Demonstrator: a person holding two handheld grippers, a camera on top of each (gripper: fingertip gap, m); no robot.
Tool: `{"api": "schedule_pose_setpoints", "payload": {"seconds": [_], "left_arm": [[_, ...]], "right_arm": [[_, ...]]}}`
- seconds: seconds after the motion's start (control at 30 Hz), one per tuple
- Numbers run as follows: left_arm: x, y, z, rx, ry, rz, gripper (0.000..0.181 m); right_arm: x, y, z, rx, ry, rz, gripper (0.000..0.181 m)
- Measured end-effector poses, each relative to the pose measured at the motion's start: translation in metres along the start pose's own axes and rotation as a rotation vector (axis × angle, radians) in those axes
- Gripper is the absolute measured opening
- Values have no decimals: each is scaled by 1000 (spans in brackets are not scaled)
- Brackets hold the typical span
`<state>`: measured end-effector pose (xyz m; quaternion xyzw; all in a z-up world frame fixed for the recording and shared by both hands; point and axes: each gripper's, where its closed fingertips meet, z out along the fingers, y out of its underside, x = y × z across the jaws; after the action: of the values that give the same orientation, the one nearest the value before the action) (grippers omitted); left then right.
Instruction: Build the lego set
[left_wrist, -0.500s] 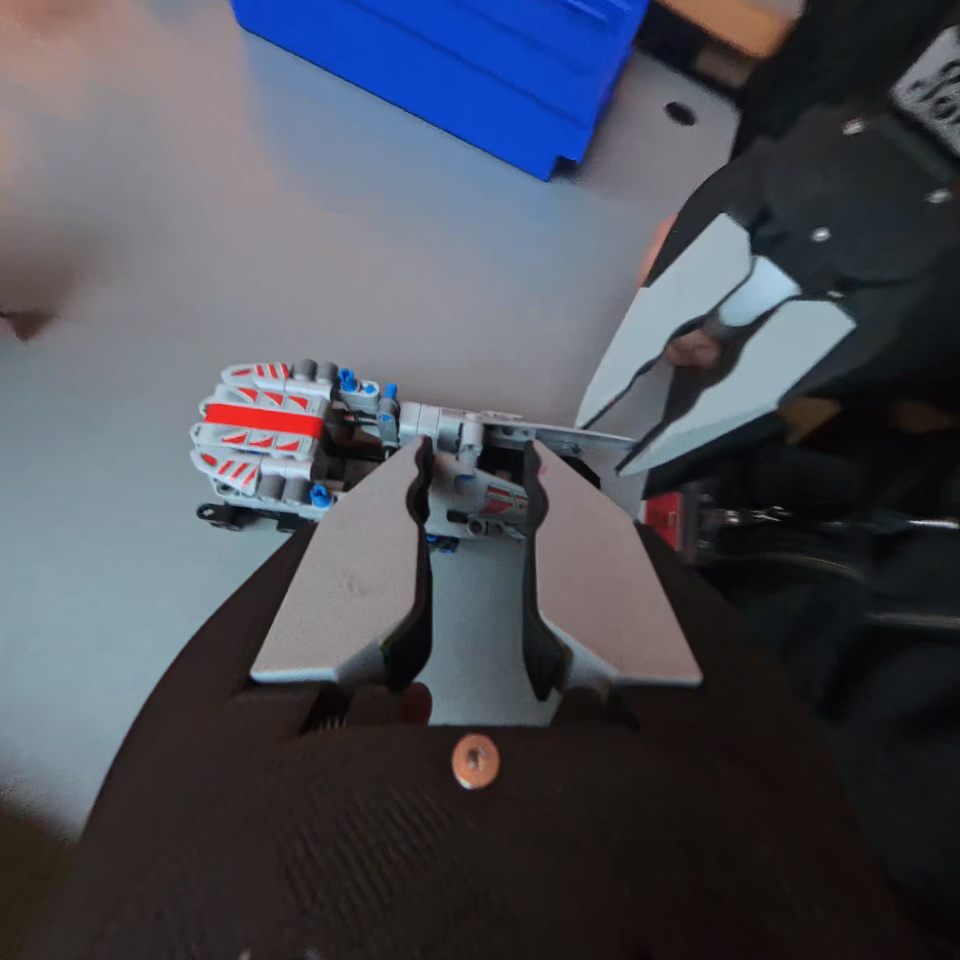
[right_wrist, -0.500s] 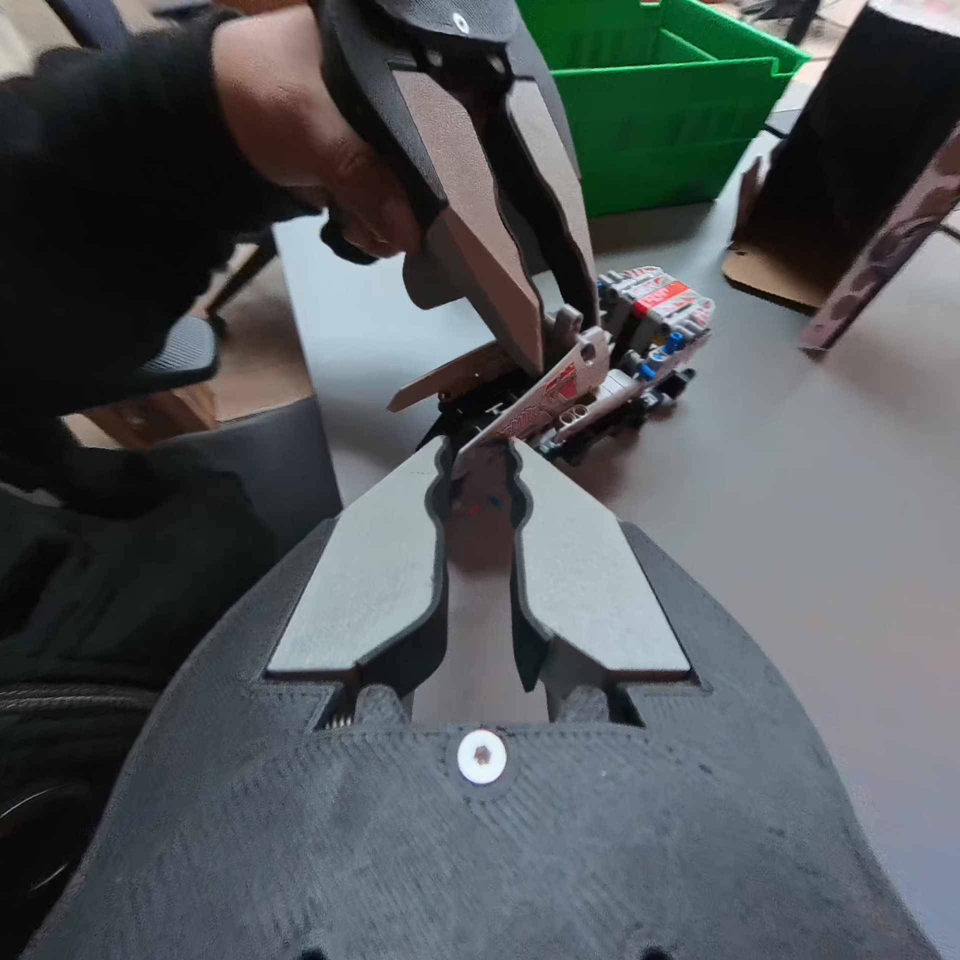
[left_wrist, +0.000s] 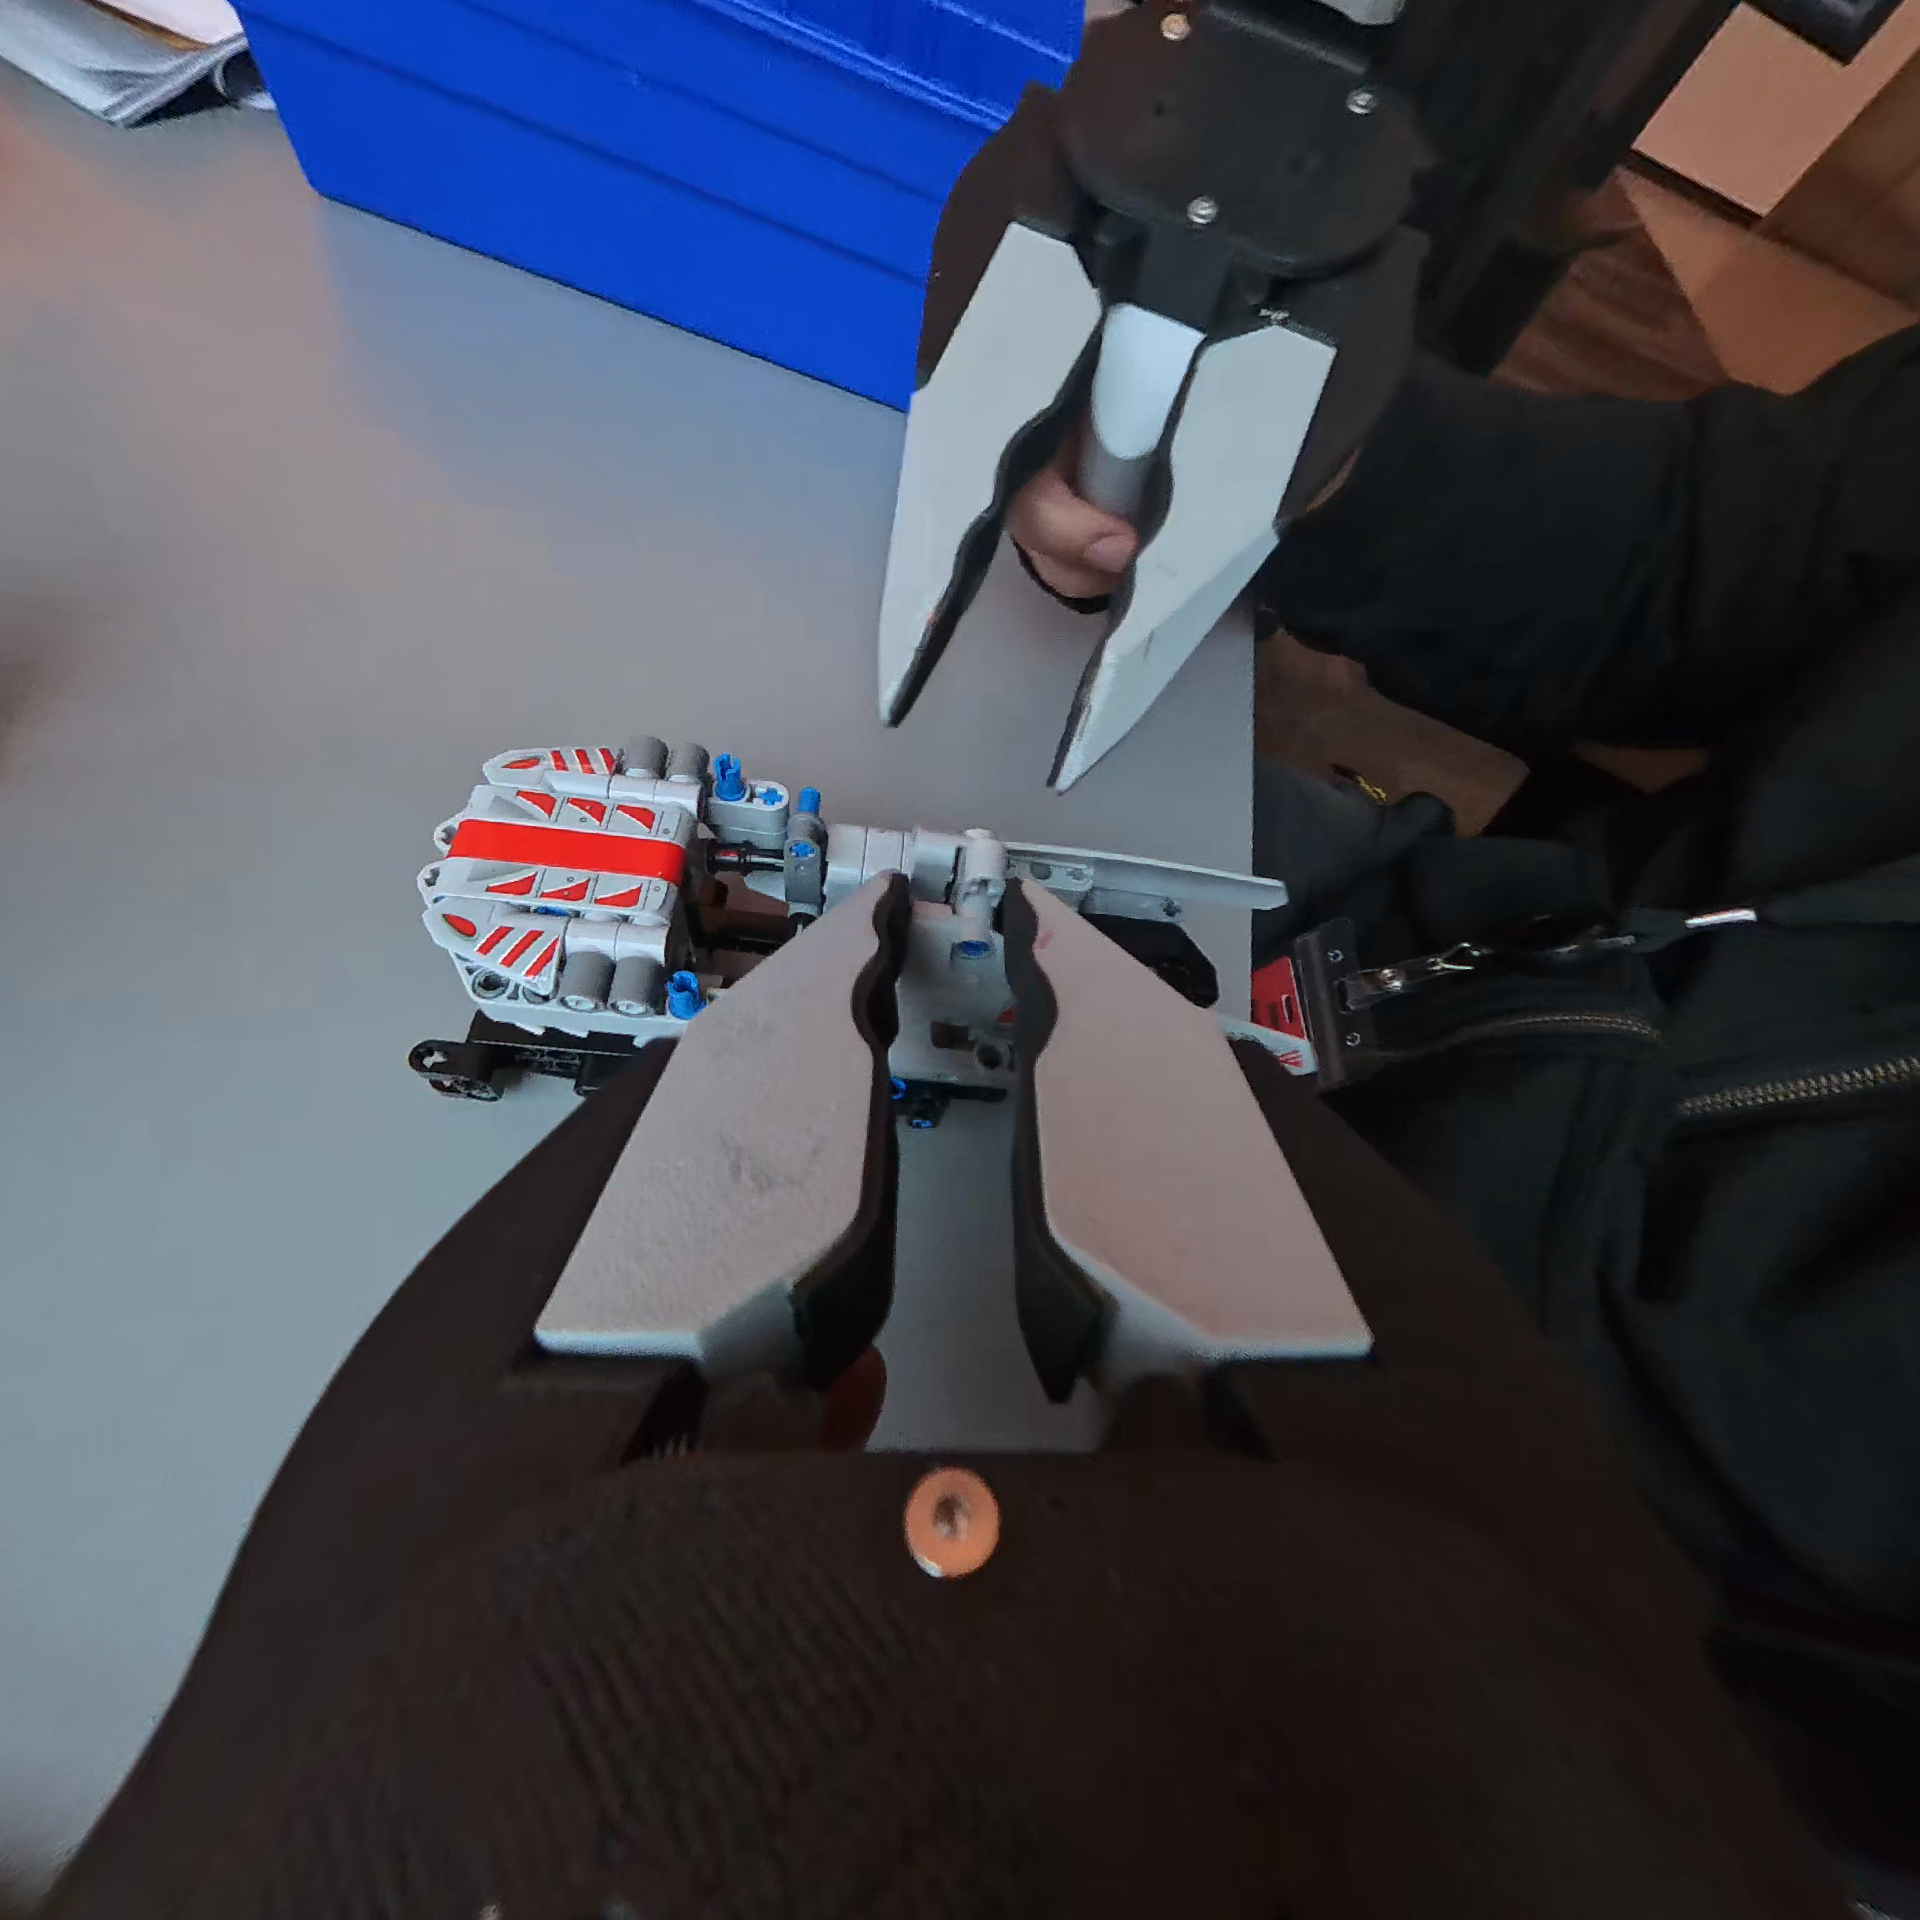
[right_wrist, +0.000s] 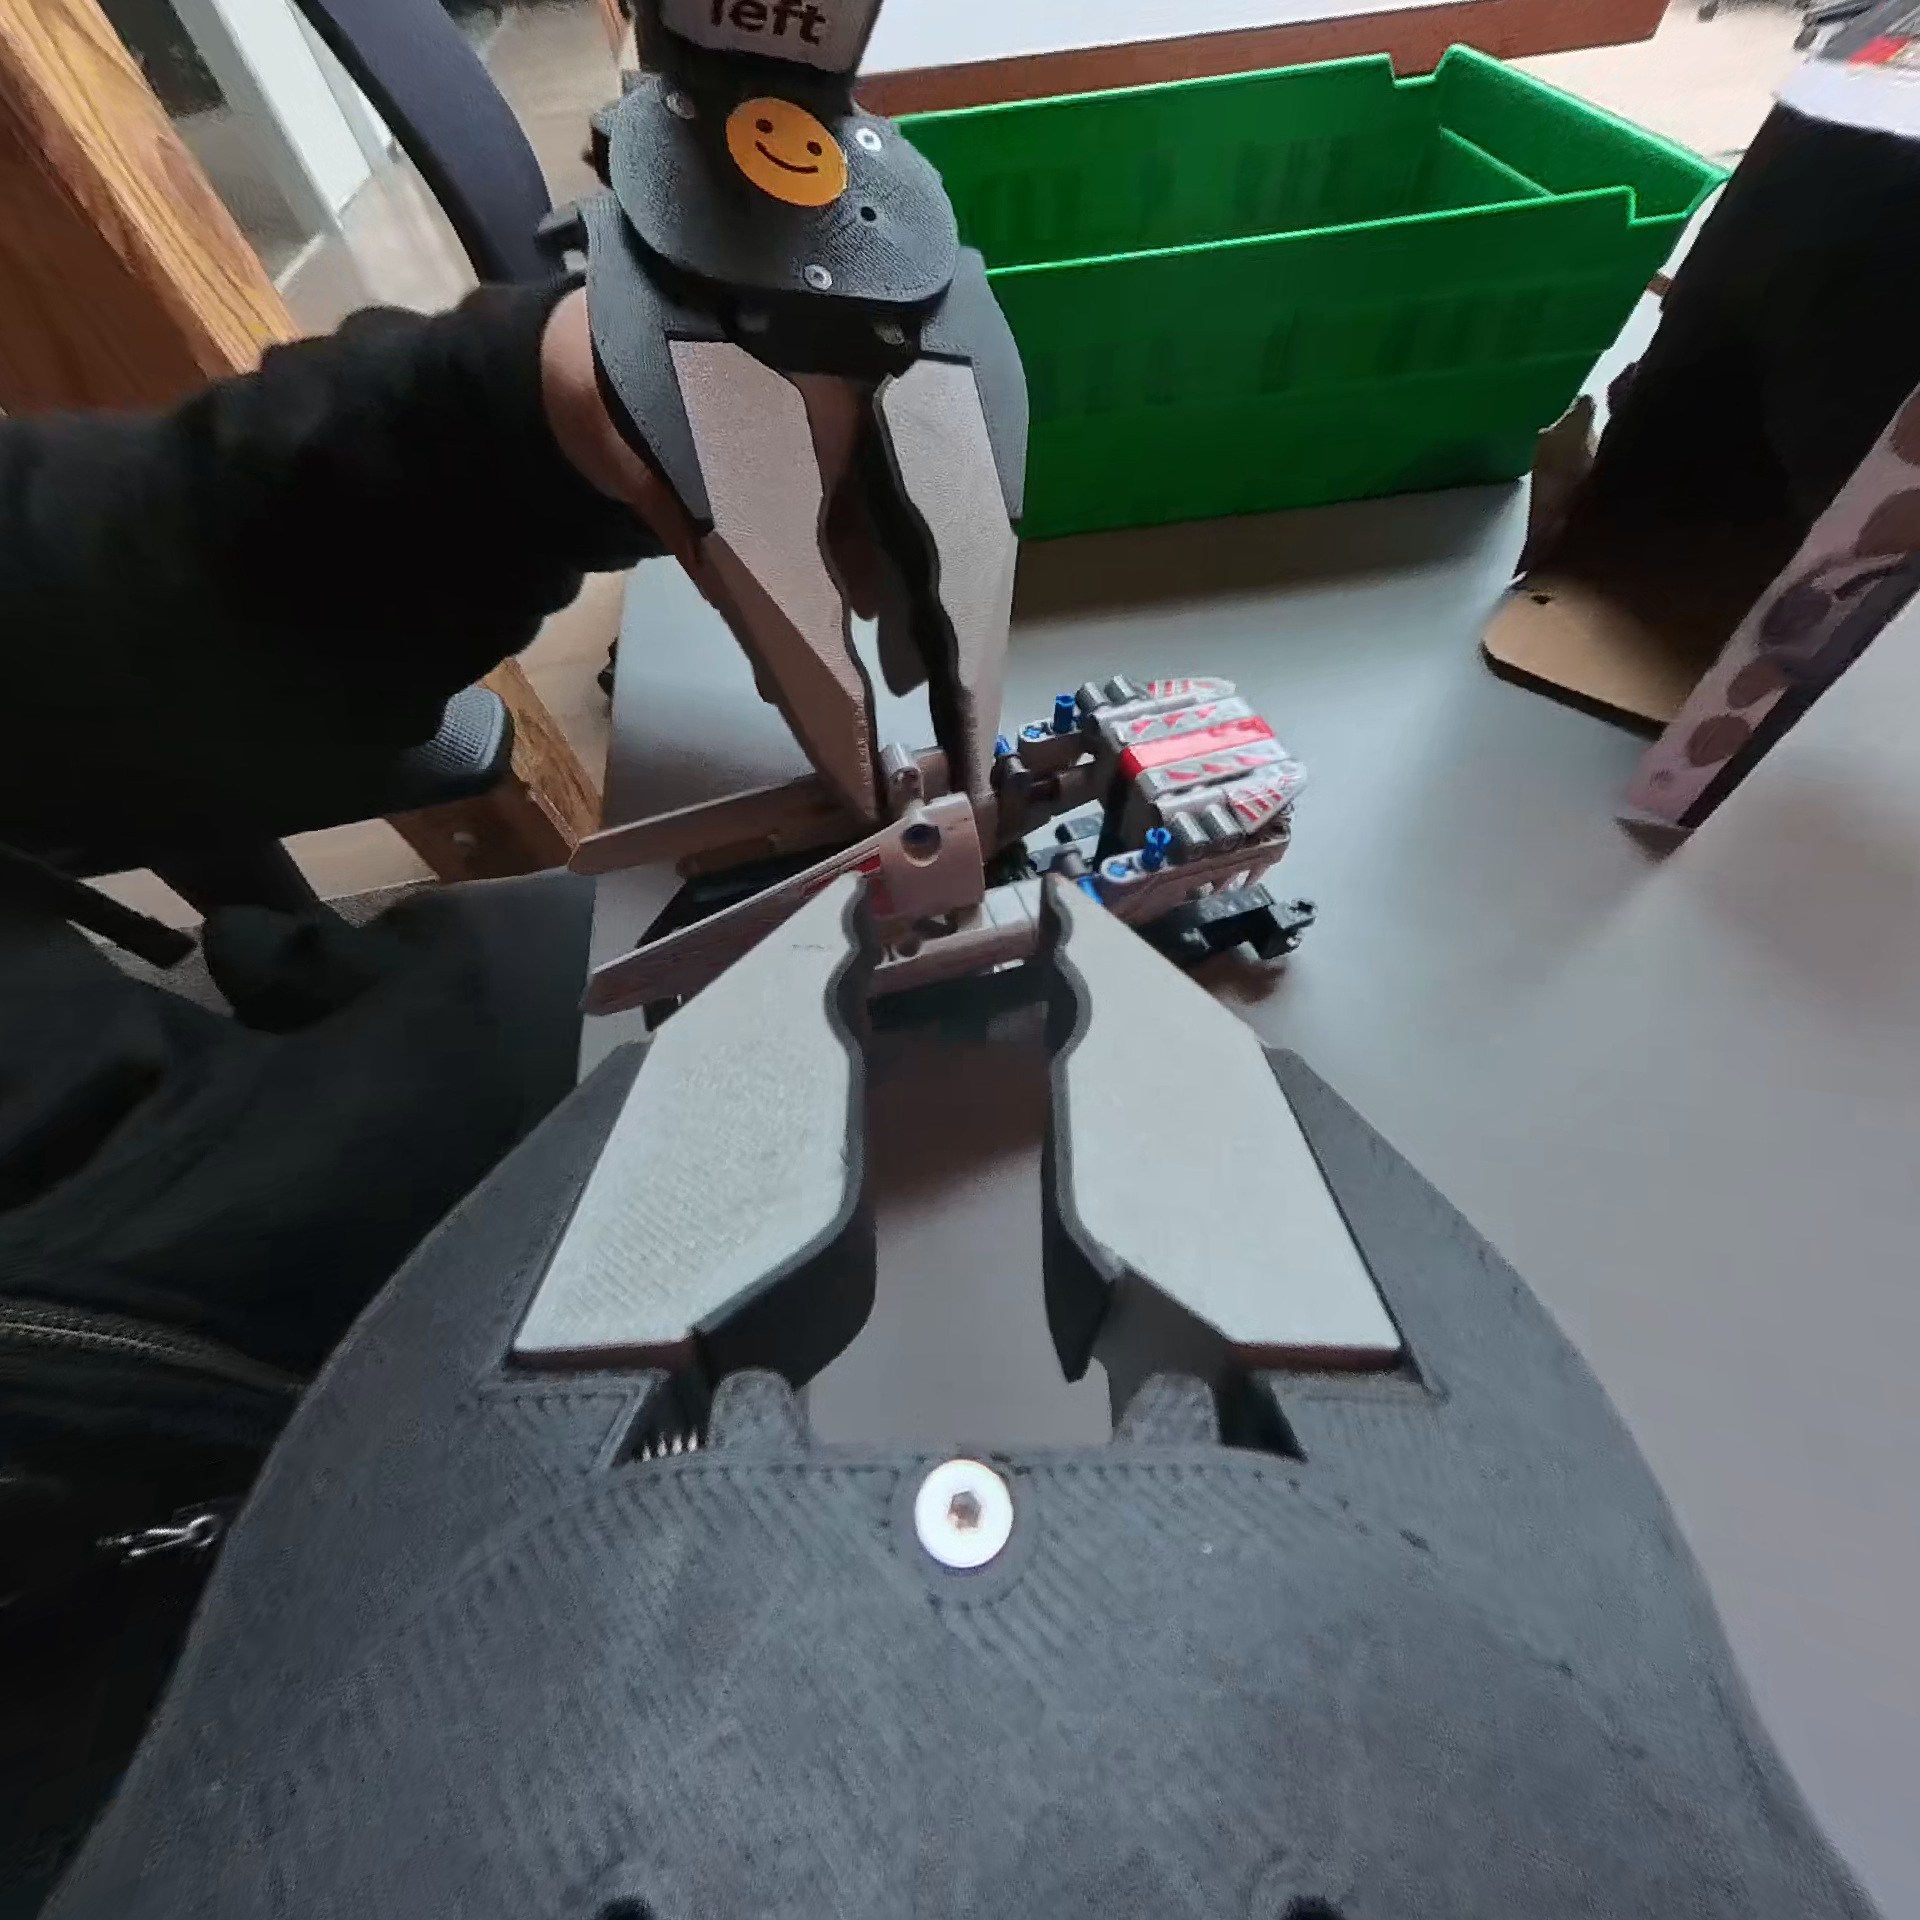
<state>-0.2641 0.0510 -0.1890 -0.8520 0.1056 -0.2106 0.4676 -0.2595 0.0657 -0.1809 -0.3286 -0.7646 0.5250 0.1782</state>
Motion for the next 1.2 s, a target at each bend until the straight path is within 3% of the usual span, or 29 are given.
{"api": "schedule_pose_setpoints", "payload": {"seconds": [0.3, 0.43, 0.53, 0.7, 0.93, 1.1, 1.2], "left_arm": [[4, 0, 0, 10, 3, 83, 15], [1, 0, -1, 25, 6, 104, 16], [1, 1, -3, 33, 27, 127, 15], [3, 3, -9, 85, 79, 157, 15], [8, 2, -8, 167, 144, 169, 15], [11, -2, 0, 124, 118, 181, 15], [10, -6, -3, 101, 103, 117, 13]], "right_arm": [[-4, 9, 10, 15, -46, -90, 25], [-18, 1, 8, 60, -139, -85, 39], [-10, 11, 8, -2, -89, -119, 40], [-13, 18, 4, 16, -145, -102, 37], [-3, 37, 20, -72, -80, -129, 41], [2, 37, 15, -62, -75, -115, 40], [7, 32, 10, -28, -63, -102, 22]]}}
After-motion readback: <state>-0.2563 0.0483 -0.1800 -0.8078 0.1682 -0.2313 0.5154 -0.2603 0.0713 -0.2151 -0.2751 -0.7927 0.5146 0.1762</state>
